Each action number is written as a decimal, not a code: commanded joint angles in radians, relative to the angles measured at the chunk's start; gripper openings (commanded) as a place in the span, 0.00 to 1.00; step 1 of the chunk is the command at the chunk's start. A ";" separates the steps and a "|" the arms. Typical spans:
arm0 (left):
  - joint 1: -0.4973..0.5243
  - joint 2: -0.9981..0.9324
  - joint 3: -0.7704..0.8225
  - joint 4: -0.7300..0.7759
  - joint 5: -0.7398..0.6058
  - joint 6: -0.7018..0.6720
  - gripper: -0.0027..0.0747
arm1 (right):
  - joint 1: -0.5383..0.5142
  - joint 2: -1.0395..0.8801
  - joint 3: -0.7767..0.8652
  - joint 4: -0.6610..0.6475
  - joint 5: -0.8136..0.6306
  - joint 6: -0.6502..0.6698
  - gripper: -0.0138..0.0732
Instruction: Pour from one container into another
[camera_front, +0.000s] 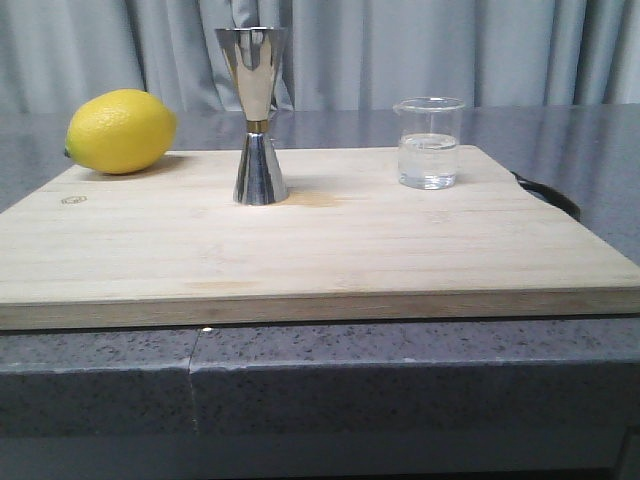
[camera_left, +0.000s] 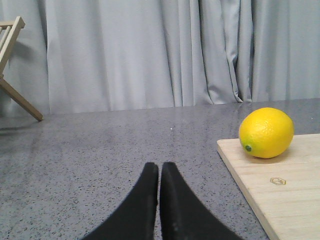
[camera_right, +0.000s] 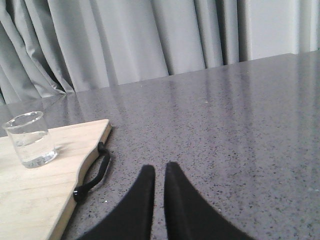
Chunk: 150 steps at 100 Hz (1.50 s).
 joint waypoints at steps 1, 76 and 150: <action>0.002 -0.027 0.013 -0.009 -0.081 -0.004 0.01 | 0.002 -0.017 0.027 -0.004 -0.082 -0.010 0.18; 0.002 -0.027 0.013 -0.009 -0.081 -0.004 0.01 | 0.002 -0.017 0.027 -0.023 -0.088 -0.011 0.18; 0.002 0.039 -0.271 -0.118 0.099 -0.005 0.01 | 0.002 0.024 -0.218 -0.085 0.036 -0.014 0.18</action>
